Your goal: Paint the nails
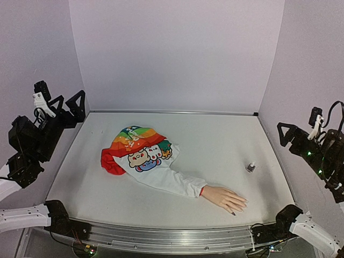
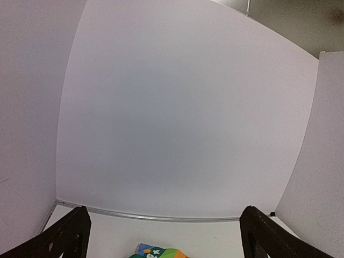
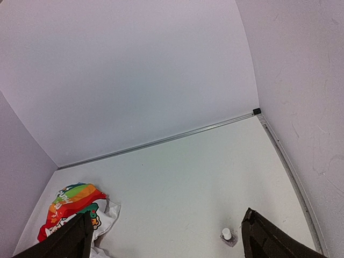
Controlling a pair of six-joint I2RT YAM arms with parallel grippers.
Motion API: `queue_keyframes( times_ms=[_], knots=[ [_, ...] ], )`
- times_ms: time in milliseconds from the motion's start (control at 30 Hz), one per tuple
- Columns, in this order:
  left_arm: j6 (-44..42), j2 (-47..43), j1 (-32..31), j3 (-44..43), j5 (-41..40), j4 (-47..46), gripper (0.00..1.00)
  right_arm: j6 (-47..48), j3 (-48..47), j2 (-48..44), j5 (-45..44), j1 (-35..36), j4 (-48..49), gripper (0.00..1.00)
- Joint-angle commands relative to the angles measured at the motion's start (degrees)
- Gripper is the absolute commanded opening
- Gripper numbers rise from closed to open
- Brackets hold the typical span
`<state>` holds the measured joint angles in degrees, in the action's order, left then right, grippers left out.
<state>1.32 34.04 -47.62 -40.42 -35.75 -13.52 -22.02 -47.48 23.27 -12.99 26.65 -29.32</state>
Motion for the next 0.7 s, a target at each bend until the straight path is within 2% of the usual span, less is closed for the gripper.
queue_keyframes(
  times_ms=[0, 200, 300, 467, 667],
  knots=[
    [-1.18, 0.10, 0.13, -0.88, 0.14, -1.17, 1.00, 0.63, -1.82, 0.48, 0.45, -0.28, 1.73, 0.98],
    [-1.24, 2.76, 0.36, -0.95, 5.08, -1.48, 1.00, 0.77, -1.15, 0.35, 0.30, -0.24, 1.80, 0.98],
    [-1.11, 6.21, 2.42, -0.44, 7.79, -2.07, 1.00, 0.60, -0.54, 0.47, 0.00, -0.23, 2.04, 0.98],
    [6.37, 11.47, 16.05, 0.34, 20.92, -5.29, 1.00, 1.00, 3.32, 0.26, -0.52, -0.28, 5.78, 0.98],
    [12.92, 17.67, 30.58, 0.81, 29.11, -13.20, 1.00, 1.80, 9.95, -0.50, -4.15, -0.27, 11.95, 0.98]
  ],
)
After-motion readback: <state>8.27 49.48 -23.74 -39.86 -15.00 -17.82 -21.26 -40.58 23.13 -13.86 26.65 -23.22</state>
